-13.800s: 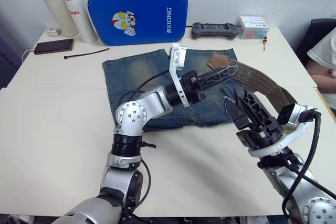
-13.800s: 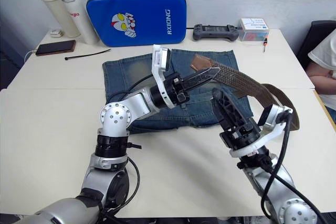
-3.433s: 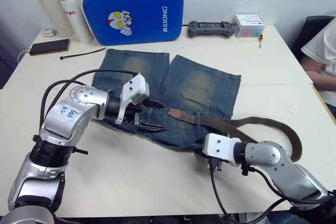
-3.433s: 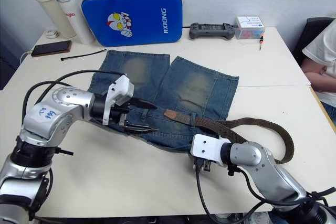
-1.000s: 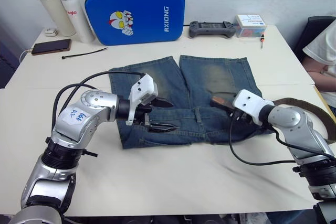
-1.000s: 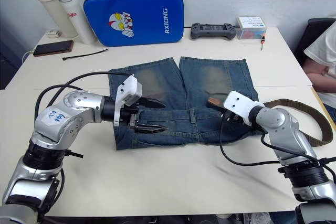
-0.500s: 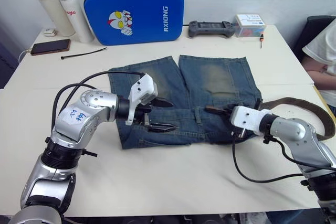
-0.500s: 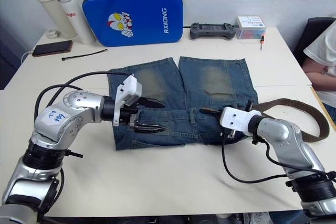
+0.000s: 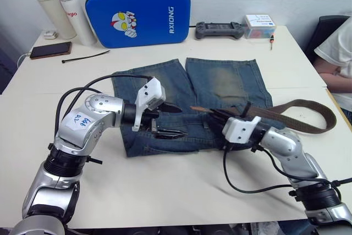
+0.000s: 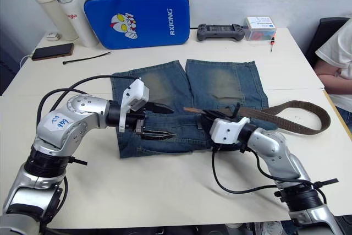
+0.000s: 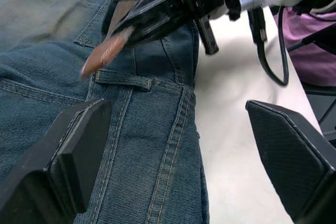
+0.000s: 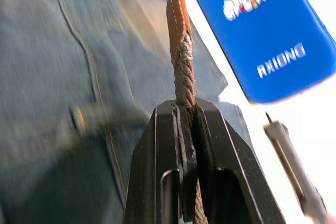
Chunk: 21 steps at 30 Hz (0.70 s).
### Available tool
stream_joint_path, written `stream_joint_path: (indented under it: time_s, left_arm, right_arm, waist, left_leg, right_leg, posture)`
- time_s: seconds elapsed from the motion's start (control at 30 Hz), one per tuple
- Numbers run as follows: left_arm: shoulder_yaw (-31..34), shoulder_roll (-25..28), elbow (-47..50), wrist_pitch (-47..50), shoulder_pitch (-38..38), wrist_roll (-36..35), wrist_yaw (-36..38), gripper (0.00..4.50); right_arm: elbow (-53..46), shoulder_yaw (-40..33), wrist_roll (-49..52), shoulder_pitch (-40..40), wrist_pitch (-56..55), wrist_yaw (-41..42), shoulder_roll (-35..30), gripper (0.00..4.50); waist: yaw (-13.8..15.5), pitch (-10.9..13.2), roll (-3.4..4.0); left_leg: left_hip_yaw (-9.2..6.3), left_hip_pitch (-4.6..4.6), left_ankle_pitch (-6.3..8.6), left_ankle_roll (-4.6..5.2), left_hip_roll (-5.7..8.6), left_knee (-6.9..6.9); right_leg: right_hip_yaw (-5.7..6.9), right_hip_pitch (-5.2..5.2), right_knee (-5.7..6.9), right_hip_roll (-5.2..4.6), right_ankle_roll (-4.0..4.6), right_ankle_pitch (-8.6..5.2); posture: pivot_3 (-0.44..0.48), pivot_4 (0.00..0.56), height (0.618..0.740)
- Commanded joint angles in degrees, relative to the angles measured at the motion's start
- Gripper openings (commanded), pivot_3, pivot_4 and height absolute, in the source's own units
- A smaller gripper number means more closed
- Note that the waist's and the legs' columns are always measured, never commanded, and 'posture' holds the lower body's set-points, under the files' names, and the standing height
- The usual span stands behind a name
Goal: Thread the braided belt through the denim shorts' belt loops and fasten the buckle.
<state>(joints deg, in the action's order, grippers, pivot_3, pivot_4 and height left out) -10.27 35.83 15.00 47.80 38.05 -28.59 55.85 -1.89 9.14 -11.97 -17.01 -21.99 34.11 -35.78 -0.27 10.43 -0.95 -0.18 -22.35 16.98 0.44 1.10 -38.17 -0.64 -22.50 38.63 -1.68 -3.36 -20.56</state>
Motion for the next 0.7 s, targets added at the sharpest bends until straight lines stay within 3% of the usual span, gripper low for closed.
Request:
stream_joint_path:
  time_s: [0.03,0.17,0.27,0.5,0.6,0.7]
  left_arm:
    - [0.3,-0.1,1.6,-0.4,1.1,-0.4,0.0,4.50]
    - [0.4,0.1,1.5,-0.4,0.9,-0.3,0.0,4.50]
    - [0.1,-0.3,1.3,-0.6,1.0,-0.3,0.1,4.50]
    - [-0.5,-0.7,-0.1,-1.4,1.8,0.1,0.9,4.50]
    - [-0.7,-0.6,-0.4,-1.7,1.8,0.2,1.4,4.50]
    - [-0.8,-0.8,-0.5,-1.8,2.0,0.2,1.5,4.50]
  right_arm:
    - [0.5,-0.8,-1.2,1.5,-3.1,-0.3,-2.1,0.04]
    - [2.0,-3.4,0.5,3.5,-5.5,0.7,-5.9,0.04]
    - [2.3,-4.7,4.7,3.9,-5.6,3.2,-7.9,1.21]
    - [-5.2,-8.0,11.8,9.1,-3.7,8.2,-12.1,4.46]
    - [-11.5,-10.1,18.2,13.7,3.7,9.7,-12.4,4.46]
    - [-22.1,-13.3,41.0,17.2,32.6,1.3,-7.8,4.46]
  waist:
    - [0.1,0.0,0.00]
    - [0.2,0.0,0.00]
    - [-0.1,0.0,0.00]
    - [0.1,0.0,0.00]
    - [0.3,0.0,0.00]
    - [0.3,0.0,-0.01]
  left_leg:
    - [0.00,0.00,0.00,0.00,0.00,0.00]
    - [0.00,-0.01,0.01,0.02,0.04,-0.01]
    - [0.00,0.01,0.01,0.02,0.02,0.00]
    - [0.01,0.02,0.01,0.02,-0.01,0.00]
    - [0.00,0.01,0.02,0.03,-0.01,0.01]
    - [-0.06,0.01,0.02,0.03,-0.02,-0.01]
  right_leg:
    - [0.00,0.01,-0.01,-0.01,0.00,0.00]
    - [0.01,0.03,-0.04,-0.05,0.00,0.00]
    - [0.01,0.03,-0.04,-0.01,0.00,0.00]
    - [-0.01,0.04,-0.02,0.02,0.00,0.00]
    - [0.00,0.07,-0.04,0.01,0.00,0.00]
    - [0.03,0.11,-0.05,-0.01,0.00,0.00]
  posture:
    - [0.000,0.150,0.740]
    - [0.000,0.150,0.740]
    - [0.000,0.150,0.740]
    - [0.000,0.150,0.740]
    - [0.000,0.150,0.740]
    - [0.000,0.150,0.740]
